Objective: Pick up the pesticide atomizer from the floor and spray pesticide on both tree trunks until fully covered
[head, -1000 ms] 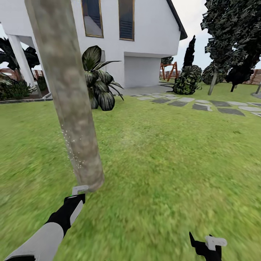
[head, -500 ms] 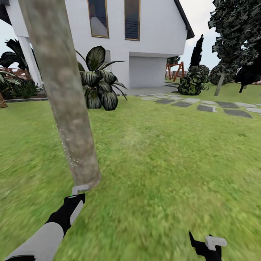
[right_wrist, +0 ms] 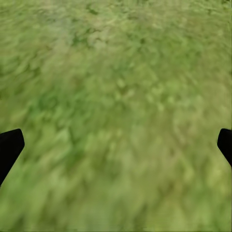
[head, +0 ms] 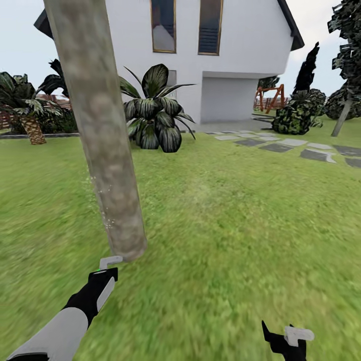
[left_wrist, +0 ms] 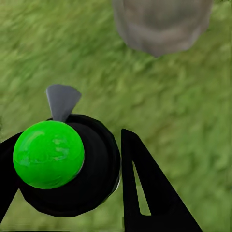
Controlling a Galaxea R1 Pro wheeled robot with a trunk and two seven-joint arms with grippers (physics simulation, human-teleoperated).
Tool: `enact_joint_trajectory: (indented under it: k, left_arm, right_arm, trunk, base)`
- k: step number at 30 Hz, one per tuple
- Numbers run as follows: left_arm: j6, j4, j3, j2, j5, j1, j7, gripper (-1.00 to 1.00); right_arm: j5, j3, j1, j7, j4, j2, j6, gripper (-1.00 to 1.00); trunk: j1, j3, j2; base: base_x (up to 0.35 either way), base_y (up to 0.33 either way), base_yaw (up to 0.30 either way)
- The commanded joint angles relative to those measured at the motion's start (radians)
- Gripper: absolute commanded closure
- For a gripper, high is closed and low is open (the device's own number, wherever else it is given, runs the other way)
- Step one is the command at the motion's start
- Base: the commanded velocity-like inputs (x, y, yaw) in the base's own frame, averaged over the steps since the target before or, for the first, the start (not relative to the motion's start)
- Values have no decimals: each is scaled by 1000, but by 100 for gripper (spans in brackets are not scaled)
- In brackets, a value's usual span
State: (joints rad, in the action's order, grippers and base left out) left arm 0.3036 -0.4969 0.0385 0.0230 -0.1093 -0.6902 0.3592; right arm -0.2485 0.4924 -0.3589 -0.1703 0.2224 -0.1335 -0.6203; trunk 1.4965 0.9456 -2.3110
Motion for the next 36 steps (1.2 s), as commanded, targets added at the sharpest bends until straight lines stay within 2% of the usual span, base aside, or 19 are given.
enact_joint_trajectory:
  k: [1, 6, 17, 36]
  left_arm:
    - [0, 1, 0, 0, 1, 0, 0, 100]
    - [0, 0, 0, 0, 0, 0, 0, 100]
    - [0, 4, 0, 0, 1, 0, 0, 100]
    - [0, 5, 0, 0, 0, 0, 0, 100]
  right_arm:
    - [0, 0, 0, 0, 0, 0, 0, -100]
    - [0, 0, 0, 0, 0, 0, 0, -100]
    - [0, 0, 0, 0, 0, 0, 0, -100]
    - [0, 0, 0, 0, 0, 0, 0, -100]
  trunk:
    - [0, 0, 0]
    - [0, 0, 0]
    - [0, 0, 0]
    - [0, 0, 0]
  base:
    - [160, -263, 277]
    - [160, -263, 220]
    - [160, -263, 39]
    - [160, -263, 259]
